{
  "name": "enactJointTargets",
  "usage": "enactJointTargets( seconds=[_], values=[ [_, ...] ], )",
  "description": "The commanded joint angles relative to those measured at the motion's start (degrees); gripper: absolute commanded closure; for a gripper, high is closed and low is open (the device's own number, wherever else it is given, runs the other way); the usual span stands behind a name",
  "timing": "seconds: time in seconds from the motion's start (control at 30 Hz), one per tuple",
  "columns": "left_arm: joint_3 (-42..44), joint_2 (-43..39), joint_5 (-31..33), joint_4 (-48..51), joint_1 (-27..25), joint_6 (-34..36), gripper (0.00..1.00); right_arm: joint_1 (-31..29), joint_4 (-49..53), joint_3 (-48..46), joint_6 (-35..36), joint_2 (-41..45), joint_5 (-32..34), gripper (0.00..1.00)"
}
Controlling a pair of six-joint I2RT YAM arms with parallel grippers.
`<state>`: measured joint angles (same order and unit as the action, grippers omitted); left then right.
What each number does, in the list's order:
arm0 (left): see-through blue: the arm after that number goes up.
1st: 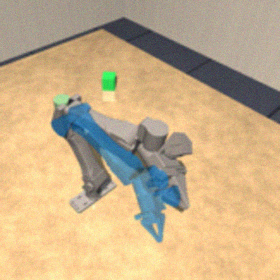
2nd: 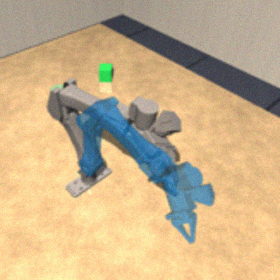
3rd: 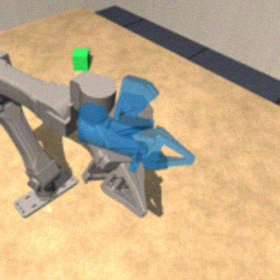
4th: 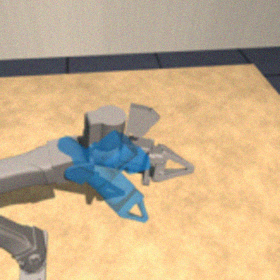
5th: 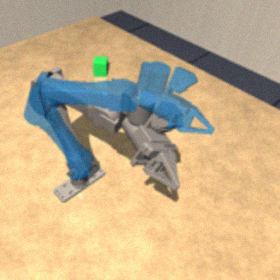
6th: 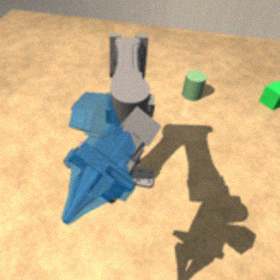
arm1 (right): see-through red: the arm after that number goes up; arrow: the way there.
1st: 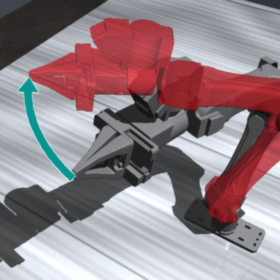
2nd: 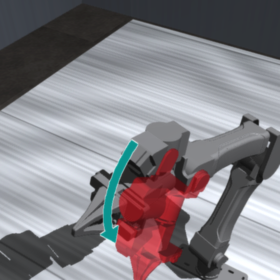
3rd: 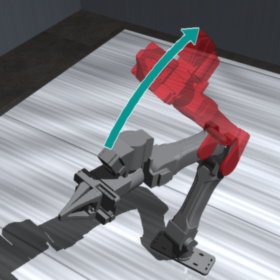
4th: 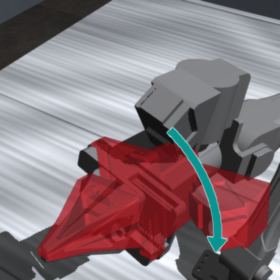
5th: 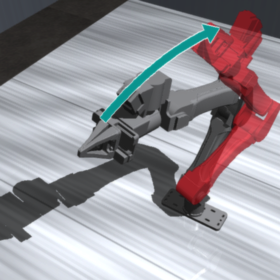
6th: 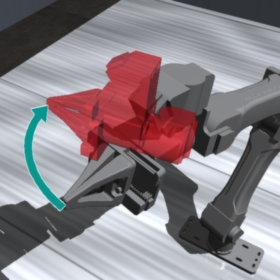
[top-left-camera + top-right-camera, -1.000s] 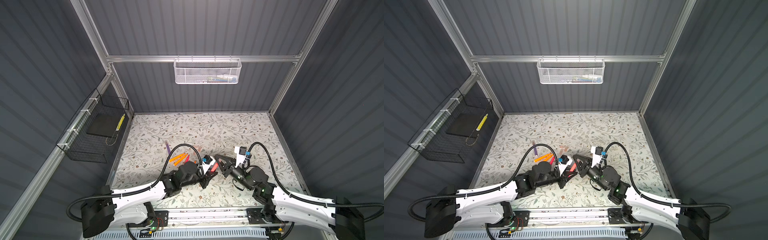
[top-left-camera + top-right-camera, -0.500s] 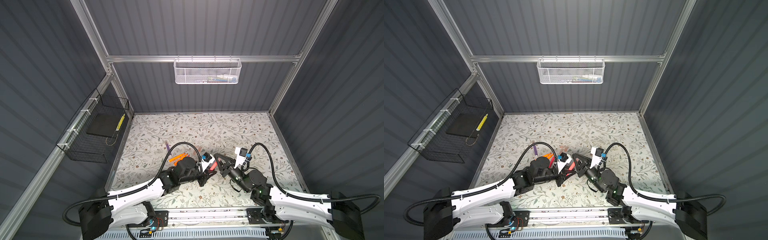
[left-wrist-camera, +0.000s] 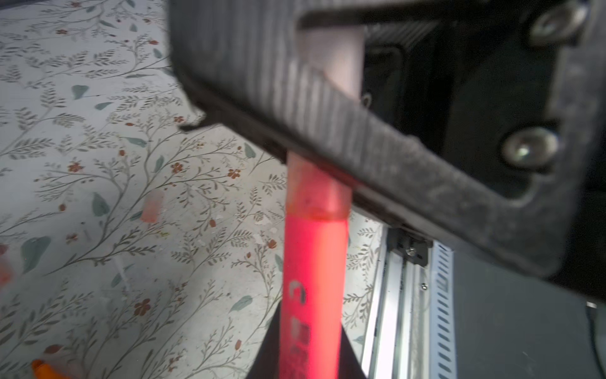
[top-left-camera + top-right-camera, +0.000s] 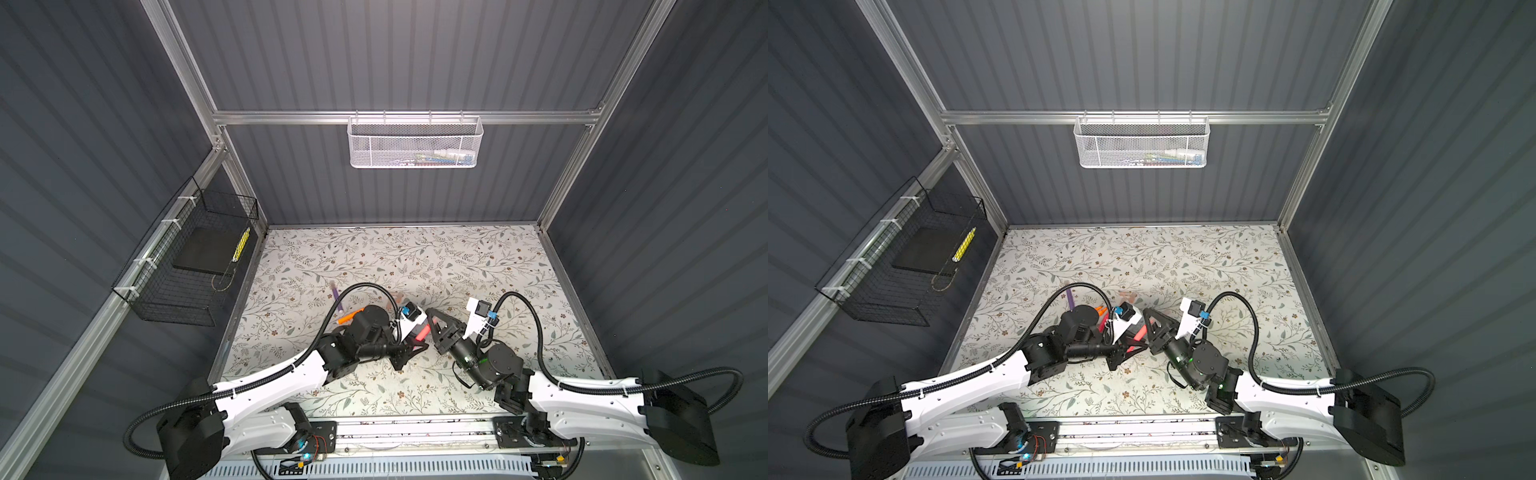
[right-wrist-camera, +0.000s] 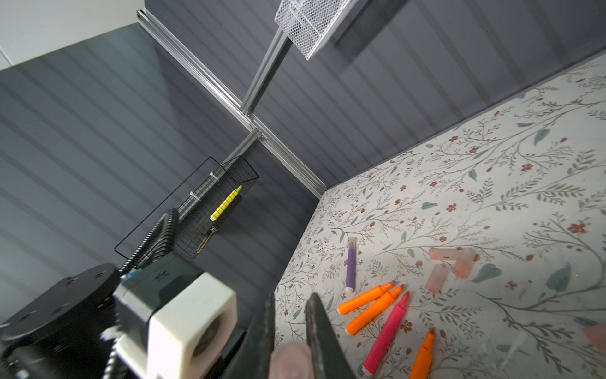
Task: Insert the pens into the pen caps
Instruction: 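Press the pink cap onto the marker with the right gripper, then open the right gripper and draw it back from the capped marker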
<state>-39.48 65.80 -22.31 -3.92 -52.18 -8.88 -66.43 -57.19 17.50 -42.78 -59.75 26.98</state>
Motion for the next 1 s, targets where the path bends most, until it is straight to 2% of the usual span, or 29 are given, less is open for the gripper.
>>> enactJointTargets(
  seconds=[0.0, 0.13, 0.33, 0.37, 0.43, 0.53, 0.6, 0.67, 0.77, 0.83, 0.97],
  values=[
    [-3.7, -1.3, 7.2, -21.5, 11.1, -15.4, 1.0, -5.8, 2.8, -5.0, 3.1, 0.5, -16.0, 1.0],
    [-2.9, -2.8, 6.3, -20.8, 11.3, -15.1, 1.0, -5.9, 3.8, -5.6, 3.9, 2.4, -14.8, 1.0],
    [-1.4, -3.2, 10.3, -14.6, 11.3, -11.4, 1.0, -5.5, 15.0, -2.3, 3.6, 6.6, -8.4, 1.0],
    [-0.6, -3.1, 11.2, -13.8, 11.2, -10.8, 1.0, -5.2, 16.8, -1.6, 3.4, 7.5, -7.0, 0.92],
    [0.6, -2.4, 13.4, -12.2, 11.2, -10.3, 1.0, -4.4, 19.2, -1.2, 3.4, 9.2, -5.2, 0.63],
    [1.6, -0.4, 20.4, -8.4, 11.2, -10.2, 1.0, -3.1, 22.6, -0.5, 3.6, 12.7, -2.4, 0.52],
    [1.6, 1.6, 28.7, -4.4, 11.3, -11.4, 1.0, -2.7, 29.4, 1.5, 1.6, 15.8, 2.2, 0.33],
    [1.0, 3.5, 36.4, -0.6, 11.4, -12.3, 1.0, -2.7, 35.6, 4.6, -2.3, 17.9, 6.3, 0.21],
    [0.3, 5.3, 45.5, 3.4, 12.0, -13.8, 1.0, -2.7, 45.7, 12.3, -11.8, 18.4, 10.2, 0.13],
    [0.3, 5.8, 49.0, 5.3, 13.8, -15.7, 1.0, -2.7, 50.4, 18.6, -14.1, 17.2, 8.0, 0.06],
    [2.2, 6.8, 46.4, 5.8, 22.4, -19.3, 1.0, -2.6, 55.1, 28.3, -12.6, 13.6, 1.2, 0.05]
  ],
)
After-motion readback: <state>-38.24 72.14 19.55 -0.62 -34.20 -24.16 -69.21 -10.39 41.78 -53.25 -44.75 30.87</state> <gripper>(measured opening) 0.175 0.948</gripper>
